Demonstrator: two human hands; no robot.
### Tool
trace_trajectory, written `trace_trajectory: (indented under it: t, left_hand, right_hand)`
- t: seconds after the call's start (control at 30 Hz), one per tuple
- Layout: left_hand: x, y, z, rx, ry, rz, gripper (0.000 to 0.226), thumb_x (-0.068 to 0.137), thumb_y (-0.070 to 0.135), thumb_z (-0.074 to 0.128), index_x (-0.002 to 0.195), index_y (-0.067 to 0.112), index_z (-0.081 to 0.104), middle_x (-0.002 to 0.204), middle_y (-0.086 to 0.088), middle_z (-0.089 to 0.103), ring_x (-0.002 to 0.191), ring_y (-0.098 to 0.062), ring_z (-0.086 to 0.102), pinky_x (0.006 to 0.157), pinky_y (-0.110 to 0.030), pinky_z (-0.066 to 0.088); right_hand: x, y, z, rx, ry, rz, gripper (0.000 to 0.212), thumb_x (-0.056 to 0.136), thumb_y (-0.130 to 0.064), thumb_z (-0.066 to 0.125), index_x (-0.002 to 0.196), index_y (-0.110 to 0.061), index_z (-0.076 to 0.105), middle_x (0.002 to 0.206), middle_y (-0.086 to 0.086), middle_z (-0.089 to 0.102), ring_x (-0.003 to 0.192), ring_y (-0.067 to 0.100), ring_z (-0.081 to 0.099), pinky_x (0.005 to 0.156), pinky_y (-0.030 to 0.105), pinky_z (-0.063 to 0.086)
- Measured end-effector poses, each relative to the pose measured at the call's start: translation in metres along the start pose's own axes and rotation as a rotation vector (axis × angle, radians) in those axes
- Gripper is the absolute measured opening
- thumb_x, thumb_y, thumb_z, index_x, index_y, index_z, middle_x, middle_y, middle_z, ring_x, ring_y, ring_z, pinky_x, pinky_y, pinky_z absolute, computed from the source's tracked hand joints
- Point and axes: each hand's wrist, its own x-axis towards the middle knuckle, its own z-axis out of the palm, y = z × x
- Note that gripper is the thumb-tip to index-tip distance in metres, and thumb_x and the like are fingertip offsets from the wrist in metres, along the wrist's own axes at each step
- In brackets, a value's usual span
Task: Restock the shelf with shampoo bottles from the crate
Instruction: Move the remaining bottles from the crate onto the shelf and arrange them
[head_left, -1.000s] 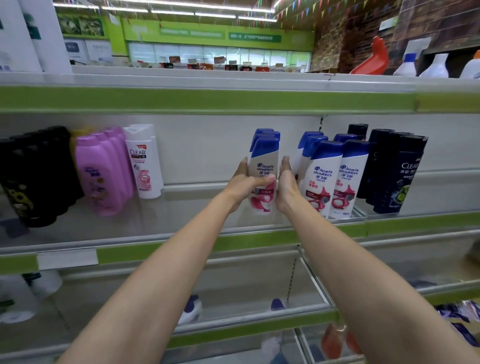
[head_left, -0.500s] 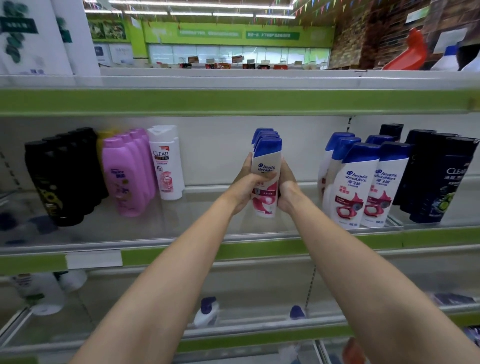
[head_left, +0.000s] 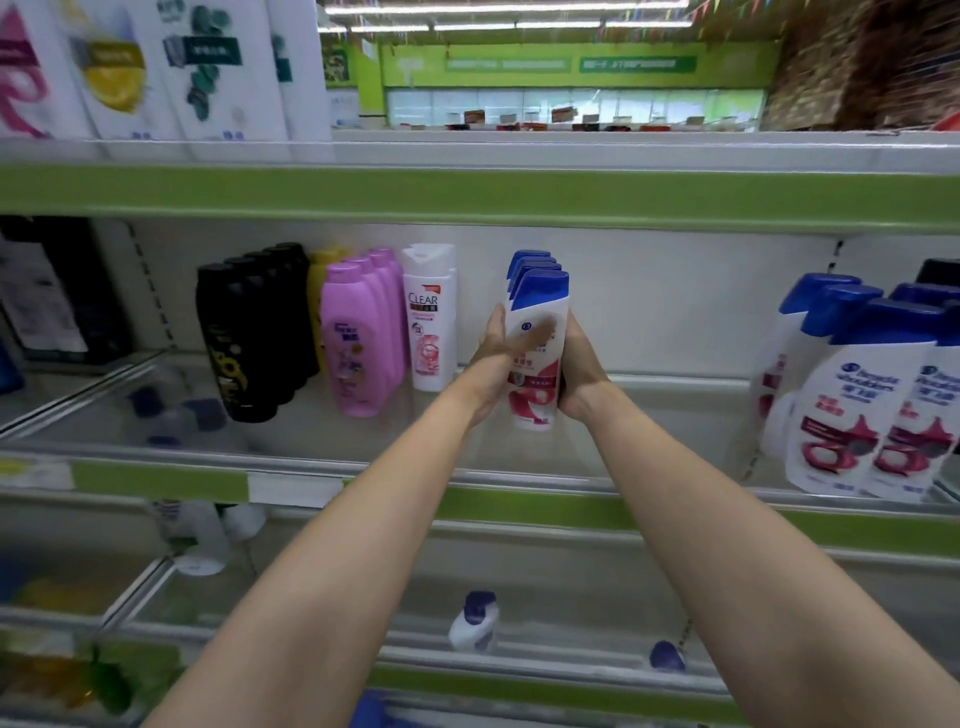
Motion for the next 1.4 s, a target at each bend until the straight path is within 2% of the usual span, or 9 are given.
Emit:
trace_trajectory:
  t: [0.1,0.17,0.27,0.33,0.47,0.8,1.17,1.3,1.4]
  left_hand:
    - [0.005,0.004,-0.006,-0.035,0.06,-0.082,0.107,0.058,0.083,0.059,0.141,0.017,0.039,0.124,-0.005,0.063,0.112,-0.02,0.061,0.096,-0.038,0.047]
    - [0.009,0.007,-0.006,-0.064,0.111,-0.073,0.064,0.088,0.07,0.03,0.114,0.02,0.061,0.1,0.0,0.071,0.097,-0.017,0.065,0.086,-0.031,0.05]
    - [0.02,-0.001,-0.003,-0.155,0.092,-0.099,0.065,0.098,0.056,0.007,0.09,0.023,0.063,0.072,0.004,0.073,0.079,-0.013,0.066,0.07,-0.021,0.053]
    - [0.024,-0.004,-0.002,-0.179,0.097,-0.093,0.068,0.098,0.054,0.003,0.089,0.022,0.062,0.08,-0.001,0.071,0.077,-0.013,0.065,0.072,-0.023,0.052]
    - [0.029,-0.008,-0.009,-0.215,0.095,-0.096,0.066,0.098,0.055,0.008,0.093,0.021,0.063,0.099,-0.011,0.067,0.084,-0.019,0.064,0.086,-0.032,0.049]
    - [0.031,-0.01,-0.018,-0.277,0.292,-0.082,0.049,0.102,0.037,0.023,0.076,0.018,0.059,0.051,0.005,0.067,0.064,-0.014,0.061,0.056,-0.021,0.052]
    - [0.021,0.001,-0.036,-0.117,0.402,-0.058,0.035,0.098,0.023,0.034,0.074,0.02,0.059,0.073,-0.002,0.064,0.067,-0.017,0.061,0.062,-0.027,0.05]
    - [0.008,0.008,-0.036,-0.04,0.415,-0.095,0.039,0.1,0.028,0.028,0.082,0.016,0.061,0.08,-0.004,0.066,0.072,-0.019,0.062,0.064,-0.027,0.048]
    - [-0.014,0.008,-0.03,0.047,0.426,-0.115,0.052,0.103,0.038,0.017,0.12,0.009,0.057,0.114,-0.01,0.065,0.107,-0.026,0.059,0.091,-0.036,0.046]
  right_hand:
    - [0.007,0.004,0.003,0.014,-0.019,-0.009,0.049,0.098,-0.052,0.024,0.093,-0.024,0.063,0.079,-0.001,0.073,0.074,0.014,0.069,0.068,0.028,0.053]
    - [0.012,0.005,0.002,0.023,-0.015,-0.012,0.051,0.099,-0.051,0.02,0.094,-0.023,0.062,0.077,-0.002,0.074,0.07,0.012,0.07,0.064,0.025,0.054]
    - [0.017,0.006,0.0,0.052,-0.014,-0.014,0.051,0.1,-0.05,0.019,0.095,-0.022,0.061,0.074,-0.002,0.074,0.067,0.012,0.071,0.06,0.022,0.056]
    - [0.02,0.008,0.001,0.058,-0.019,-0.025,0.052,0.101,-0.05,0.018,0.097,-0.021,0.061,0.076,-0.002,0.075,0.068,0.011,0.071,0.062,0.022,0.057]
    - [0.027,0.011,0.001,0.066,-0.019,-0.027,0.053,0.1,-0.051,0.019,0.104,-0.019,0.06,0.081,-0.001,0.075,0.073,0.013,0.072,0.068,0.025,0.057]
    - [0.03,0.018,0.019,0.029,-0.034,-0.011,0.053,0.101,-0.048,0.017,0.094,-0.019,0.061,0.074,-0.002,0.075,0.065,0.012,0.071,0.06,0.021,0.056]
    - [0.015,0.019,0.046,0.009,0.003,0.018,0.057,0.1,-0.051,0.013,0.095,-0.02,0.06,0.071,-0.002,0.074,0.065,0.013,0.07,0.06,0.022,0.055]
    - [-0.009,0.005,0.048,-0.171,0.106,-0.014,0.059,0.102,-0.046,0.01,0.136,-0.015,0.047,0.13,0.002,0.059,0.111,0.016,0.055,0.088,0.021,0.045]
    - [-0.034,-0.003,0.04,-0.254,0.167,-0.032,0.057,0.102,-0.046,0.017,0.147,-0.014,0.029,0.156,0.003,0.027,0.143,0.017,0.025,0.113,0.031,0.019]
